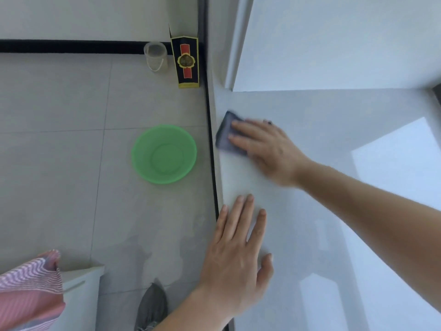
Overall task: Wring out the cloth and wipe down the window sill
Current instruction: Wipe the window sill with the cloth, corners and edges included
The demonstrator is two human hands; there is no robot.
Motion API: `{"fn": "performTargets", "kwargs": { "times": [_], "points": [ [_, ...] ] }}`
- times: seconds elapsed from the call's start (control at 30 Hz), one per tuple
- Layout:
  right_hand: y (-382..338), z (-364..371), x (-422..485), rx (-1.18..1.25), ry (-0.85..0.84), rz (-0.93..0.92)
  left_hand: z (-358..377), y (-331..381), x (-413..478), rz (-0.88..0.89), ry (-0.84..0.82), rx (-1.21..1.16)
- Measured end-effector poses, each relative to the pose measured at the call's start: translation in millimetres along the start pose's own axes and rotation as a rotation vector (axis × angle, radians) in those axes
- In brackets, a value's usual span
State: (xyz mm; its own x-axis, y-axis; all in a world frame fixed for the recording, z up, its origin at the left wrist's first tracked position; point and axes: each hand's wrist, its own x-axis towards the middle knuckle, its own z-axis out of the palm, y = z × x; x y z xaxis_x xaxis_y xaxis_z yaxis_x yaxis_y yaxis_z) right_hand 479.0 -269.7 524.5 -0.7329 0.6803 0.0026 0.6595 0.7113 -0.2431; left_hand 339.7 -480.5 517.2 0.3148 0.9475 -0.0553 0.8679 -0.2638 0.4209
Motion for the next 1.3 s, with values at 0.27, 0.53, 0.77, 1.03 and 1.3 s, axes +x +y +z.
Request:
{"fn": "performTargets", "kwargs": {
  "times": [0.27,0.53,0.77,1.03,1.3],
  "points": [
    [-30,4,-53,0.115,0.034,0.003,0,2,-2,-0.011,-0.007,0.021],
    [-17,-1,40,0.095,0.059,0.336,-3,0,0,-0.020,-0.015,0.076],
    [31,-9,-102,0.085,0.155,0.752,-26,-9,28,0.038,0.011,0.136],
    [16,-14,-158,0.065,0.192,0.963,-17,37,121,0.257,-0.075,0.125],
    [98,-39,-278,0.101,0.429,1.830,15,102,223,0.573,-0.188,0.148]
  ]
}}
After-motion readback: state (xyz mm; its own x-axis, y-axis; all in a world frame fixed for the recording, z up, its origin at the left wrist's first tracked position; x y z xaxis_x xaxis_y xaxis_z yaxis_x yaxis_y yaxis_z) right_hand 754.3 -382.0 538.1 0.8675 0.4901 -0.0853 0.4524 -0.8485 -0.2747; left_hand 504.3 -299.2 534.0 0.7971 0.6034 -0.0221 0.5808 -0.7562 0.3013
